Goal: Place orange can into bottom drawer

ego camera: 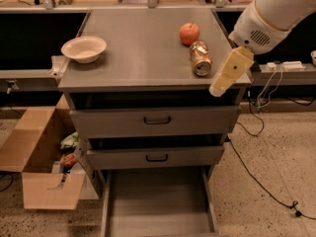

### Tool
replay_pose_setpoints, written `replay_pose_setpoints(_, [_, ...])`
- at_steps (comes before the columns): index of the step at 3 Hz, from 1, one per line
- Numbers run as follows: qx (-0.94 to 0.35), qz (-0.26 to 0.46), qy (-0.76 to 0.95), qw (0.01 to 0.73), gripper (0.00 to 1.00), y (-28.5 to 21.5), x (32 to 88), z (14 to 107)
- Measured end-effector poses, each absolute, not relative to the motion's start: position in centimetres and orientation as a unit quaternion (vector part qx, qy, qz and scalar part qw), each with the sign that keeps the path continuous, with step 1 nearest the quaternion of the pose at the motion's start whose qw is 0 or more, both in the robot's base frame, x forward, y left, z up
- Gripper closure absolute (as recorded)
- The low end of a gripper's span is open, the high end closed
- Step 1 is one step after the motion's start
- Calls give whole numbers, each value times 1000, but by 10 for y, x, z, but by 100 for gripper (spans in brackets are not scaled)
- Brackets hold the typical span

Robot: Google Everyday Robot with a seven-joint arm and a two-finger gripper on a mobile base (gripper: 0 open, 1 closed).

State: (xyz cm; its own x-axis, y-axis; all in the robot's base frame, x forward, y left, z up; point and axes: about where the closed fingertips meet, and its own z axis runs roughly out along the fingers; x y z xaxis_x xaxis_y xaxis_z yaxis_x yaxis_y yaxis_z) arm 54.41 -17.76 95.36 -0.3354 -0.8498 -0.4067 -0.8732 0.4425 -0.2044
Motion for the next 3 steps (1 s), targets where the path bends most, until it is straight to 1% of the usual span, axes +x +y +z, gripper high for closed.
replay_pose_setpoints(2, [-509,32,828,234,0,-176,549,949])
replay_pose_setpoints(3, [-479,40,843,242,0,-173,579,936])
